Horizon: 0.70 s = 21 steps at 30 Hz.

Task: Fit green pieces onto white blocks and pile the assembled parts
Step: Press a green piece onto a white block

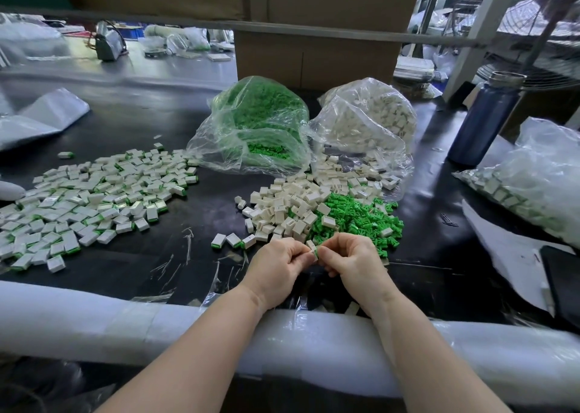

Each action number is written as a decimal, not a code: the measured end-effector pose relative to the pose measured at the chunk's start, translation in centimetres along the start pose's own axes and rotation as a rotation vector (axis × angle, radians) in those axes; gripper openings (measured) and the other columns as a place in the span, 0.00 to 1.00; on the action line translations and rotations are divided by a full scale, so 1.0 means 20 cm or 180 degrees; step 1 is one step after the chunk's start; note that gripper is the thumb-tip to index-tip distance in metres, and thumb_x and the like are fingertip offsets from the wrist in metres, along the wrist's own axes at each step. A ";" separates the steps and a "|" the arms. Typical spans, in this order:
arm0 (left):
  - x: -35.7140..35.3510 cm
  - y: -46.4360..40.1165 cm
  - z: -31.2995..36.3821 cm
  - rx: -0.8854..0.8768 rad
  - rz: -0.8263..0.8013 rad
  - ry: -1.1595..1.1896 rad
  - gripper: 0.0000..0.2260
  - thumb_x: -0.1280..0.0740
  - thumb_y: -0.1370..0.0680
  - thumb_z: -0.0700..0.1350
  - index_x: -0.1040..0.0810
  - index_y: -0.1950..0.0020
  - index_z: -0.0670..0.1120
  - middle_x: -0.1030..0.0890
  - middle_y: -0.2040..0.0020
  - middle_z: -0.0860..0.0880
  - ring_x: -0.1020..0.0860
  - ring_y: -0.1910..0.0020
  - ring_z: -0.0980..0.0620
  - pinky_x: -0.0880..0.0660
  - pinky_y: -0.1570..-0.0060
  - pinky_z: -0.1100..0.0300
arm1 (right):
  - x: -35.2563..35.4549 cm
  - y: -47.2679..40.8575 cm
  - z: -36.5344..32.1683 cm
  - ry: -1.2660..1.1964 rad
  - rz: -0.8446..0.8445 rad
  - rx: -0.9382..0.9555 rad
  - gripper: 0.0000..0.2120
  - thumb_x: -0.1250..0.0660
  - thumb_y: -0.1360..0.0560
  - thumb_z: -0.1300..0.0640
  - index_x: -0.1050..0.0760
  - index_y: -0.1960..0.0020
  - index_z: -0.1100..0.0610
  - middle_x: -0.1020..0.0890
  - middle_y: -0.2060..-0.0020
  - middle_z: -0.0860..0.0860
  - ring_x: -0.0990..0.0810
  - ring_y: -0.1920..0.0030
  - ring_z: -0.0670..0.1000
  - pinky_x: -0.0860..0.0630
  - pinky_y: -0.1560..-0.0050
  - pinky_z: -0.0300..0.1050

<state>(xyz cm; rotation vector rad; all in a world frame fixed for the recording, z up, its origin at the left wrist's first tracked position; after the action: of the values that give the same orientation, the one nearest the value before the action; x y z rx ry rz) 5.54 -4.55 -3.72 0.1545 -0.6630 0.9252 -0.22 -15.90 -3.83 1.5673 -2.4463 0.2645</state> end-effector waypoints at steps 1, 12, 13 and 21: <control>0.00 0.00 0.01 -0.0047 0.0016 -0.0093 0.06 0.33 0.24 0.43 0.17 0.54 0.43 0.19 0.57 0.47 0.23 0.55 0.51 0.29 0.52 0.61 | 0.00 0.00 0.00 0.0017 -0.0010 -0.0004 0.07 0.32 0.27 0.65 0.23 0.63 0.59 0.22 0.72 0.53 0.27 0.73 0.45 0.27 0.69 0.36; 0.00 0.00 -0.01 0.0200 -0.0085 0.0376 0.05 0.33 0.23 0.43 0.18 0.55 0.44 0.24 0.67 0.55 0.28 0.66 0.59 0.32 0.60 0.65 | 0.00 0.01 -0.01 -0.0341 -0.0060 -0.0046 0.09 0.33 0.26 0.66 0.23 0.64 0.59 0.23 0.75 0.48 0.28 0.75 0.41 0.29 0.72 0.33; 0.00 0.00 -0.01 0.0196 -0.0096 0.0356 0.05 0.33 0.23 0.43 0.18 0.55 0.44 0.23 0.66 0.55 0.27 0.65 0.58 0.31 0.59 0.64 | 0.00 0.00 0.00 -0.0343 -0.0042 -0.0056 0.09 0.33 0.26 0.66 0.23 0.65 0.59 0.23 0.75 0.48 0.28 0.75 0.41 0.29 0.72 0.33; -0.01 0.01 0.02 -0.0053 -0.0139 -0.0142 0.07 0.34 0.23 0.44 0.18 0.54 0.42 0.20 0.56 0.44 0.23 0.54 0.48 0.29 0.50 0.57 | -0.01 0.00 0.01 -0.0026 -0.0143 -0.0070 0.09 0.32 0.27 0.65 0.23 0.66 0.56 0.24 0.75 0.47 0.28 0.75 0.40 0.29 0.72 0.34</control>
<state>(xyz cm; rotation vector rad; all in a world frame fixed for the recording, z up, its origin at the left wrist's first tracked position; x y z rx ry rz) 5.03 -4.68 -3.45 0.1746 -0.7059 0.8763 -0.15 -15.77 -4.16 1.6150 -2.4086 0.2231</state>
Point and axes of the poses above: each hand's wrist, its own y-axis away from the middle knuckle, its own x-axis out of the back of the hand, z = x × y, the point moved 7 cm from there along -y, towards the middle knuckle
